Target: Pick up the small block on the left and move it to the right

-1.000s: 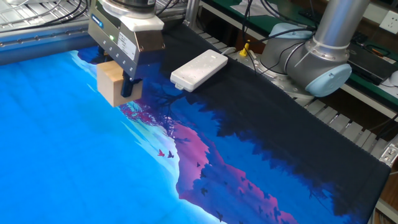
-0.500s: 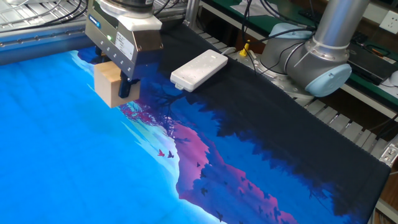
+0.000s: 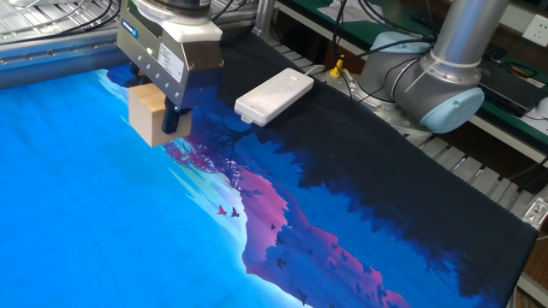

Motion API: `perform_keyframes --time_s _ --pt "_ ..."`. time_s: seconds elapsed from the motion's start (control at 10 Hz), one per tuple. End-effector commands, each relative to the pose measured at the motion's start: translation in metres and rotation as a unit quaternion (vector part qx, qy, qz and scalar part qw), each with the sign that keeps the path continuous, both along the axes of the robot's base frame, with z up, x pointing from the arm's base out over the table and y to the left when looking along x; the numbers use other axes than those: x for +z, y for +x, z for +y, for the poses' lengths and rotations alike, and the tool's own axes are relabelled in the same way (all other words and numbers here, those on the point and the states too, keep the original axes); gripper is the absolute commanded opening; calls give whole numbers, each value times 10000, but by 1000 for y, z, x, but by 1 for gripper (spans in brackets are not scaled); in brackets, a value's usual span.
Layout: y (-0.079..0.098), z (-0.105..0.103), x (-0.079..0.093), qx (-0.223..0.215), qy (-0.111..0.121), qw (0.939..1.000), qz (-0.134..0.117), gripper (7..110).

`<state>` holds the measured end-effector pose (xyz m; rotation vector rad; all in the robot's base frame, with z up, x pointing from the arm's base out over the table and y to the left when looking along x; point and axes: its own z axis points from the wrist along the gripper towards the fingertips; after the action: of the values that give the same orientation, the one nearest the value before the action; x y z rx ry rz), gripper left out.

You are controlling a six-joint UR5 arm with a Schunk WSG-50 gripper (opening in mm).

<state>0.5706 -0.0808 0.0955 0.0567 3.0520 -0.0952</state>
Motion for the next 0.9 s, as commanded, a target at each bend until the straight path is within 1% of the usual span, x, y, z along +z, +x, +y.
perform_keyframes --time_s 0.0,0.1,0.2,0.3,0.4,0.5,0.6,0.8 --pt "-4 1 1 558 5 9984 125 7" --pt "-3 -1 1 635 -48 9979 110 7" --pt "0 2 1 784 -3 9969 54 7" --pt "13 10 2 941 111 9952 -225 7" --pt "22 17 3 1018 222 9937 -410 7" --pt "22 14 3 997 180 9941 -399 7" --pt "19 15 3 957 198 9946 -340 7" --pt "17 37 15 804 379 9959 -152 7"
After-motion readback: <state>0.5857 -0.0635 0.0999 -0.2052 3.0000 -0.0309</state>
